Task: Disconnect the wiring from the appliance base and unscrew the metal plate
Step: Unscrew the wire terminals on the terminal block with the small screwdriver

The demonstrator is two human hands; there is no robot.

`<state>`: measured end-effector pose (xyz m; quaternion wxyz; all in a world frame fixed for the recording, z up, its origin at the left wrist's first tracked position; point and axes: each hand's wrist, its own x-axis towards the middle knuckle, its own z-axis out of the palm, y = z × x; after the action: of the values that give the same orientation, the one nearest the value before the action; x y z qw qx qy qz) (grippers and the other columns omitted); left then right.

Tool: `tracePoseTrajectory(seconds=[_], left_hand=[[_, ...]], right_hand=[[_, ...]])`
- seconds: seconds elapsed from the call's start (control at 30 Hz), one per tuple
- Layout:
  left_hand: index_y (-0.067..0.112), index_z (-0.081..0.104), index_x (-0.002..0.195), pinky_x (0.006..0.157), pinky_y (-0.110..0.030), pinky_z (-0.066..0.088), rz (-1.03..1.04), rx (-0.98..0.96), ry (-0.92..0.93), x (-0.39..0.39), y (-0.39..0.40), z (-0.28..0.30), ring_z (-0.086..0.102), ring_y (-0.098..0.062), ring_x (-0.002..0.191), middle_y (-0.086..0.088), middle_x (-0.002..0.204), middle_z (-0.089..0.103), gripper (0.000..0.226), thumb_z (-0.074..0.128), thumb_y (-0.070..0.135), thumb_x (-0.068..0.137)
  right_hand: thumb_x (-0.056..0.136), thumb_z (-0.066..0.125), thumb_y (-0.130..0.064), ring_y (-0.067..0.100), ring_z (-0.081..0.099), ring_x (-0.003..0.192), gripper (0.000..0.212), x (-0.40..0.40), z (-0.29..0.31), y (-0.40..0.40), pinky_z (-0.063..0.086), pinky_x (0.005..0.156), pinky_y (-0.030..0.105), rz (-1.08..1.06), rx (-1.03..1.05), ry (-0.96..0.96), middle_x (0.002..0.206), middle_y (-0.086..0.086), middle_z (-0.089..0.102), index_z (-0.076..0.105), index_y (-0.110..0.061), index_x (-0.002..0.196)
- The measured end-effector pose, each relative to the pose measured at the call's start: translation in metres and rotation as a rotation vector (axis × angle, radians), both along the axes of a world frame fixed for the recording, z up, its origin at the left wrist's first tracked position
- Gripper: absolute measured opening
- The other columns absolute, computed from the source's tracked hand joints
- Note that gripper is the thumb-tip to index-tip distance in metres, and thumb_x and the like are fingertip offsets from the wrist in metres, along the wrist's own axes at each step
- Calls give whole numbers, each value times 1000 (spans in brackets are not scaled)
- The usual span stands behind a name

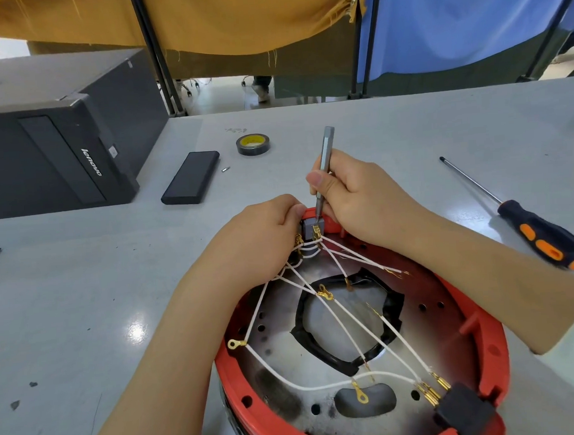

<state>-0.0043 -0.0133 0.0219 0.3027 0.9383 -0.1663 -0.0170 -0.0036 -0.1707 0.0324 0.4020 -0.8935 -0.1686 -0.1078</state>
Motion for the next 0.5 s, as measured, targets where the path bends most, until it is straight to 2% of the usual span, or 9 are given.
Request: tracePoseTrajectory(seconds=[0.1,0.17,0.27,0.33,0.4,0.5], left_hand=[[29,57,95,60,-27,36,5,2,4,0,0,1,50,-8,71,10,70,52,29,31,39,100],[29,58,97,61,-28,36,5,5,5,-1,0,1,51,-11,73,10,71,52,29,31,39,100],[29,57,97,64,-30,38,5,6,7,-1,-1,1,52,-14,76,10,72,52,28,31,39,100],[30,57,96,63,-30,37,5,6,7,-1,-1,1,52,-13,75,10,72,53,27,31,39,100],[30,57,96,61,-27,36,4,8,4,-1,0,1,52,-9,73,10,72,53,28,31,39,100],[29,57,97,63,-28,37,-2,16,0,0,0,1,52,-12,76,11,74,54,29,30,39,100]], right_hand=[[100,41,-30,-7,51,50,25,3,2,2,35,58,22,-17,-4,47,52,-28,55,43,-32,76],[100,42,-30,0,55,60,26,7,5,4,44,66,28,-32,2,75,61,-14,58,46,-30,75],[100,42,-32,14,57,72,27,12,9,8,48,78,38,-46,-29,119,71,-8,55,49,-26,74],[100,42,-32,9,55,65,27,13,6,7,47,73,34,-50,-12,107,67,-10,54,48,-27,74],[99,43,-31,2,52,53,25,9,2,3,42,62,23,-48,33,63,56,-12,55,47,-29,74],[100,42,-29,2,47,39,24,4,-1,-3,36,47,13,-37,153,35,43,-16,51,48,-26,77]])
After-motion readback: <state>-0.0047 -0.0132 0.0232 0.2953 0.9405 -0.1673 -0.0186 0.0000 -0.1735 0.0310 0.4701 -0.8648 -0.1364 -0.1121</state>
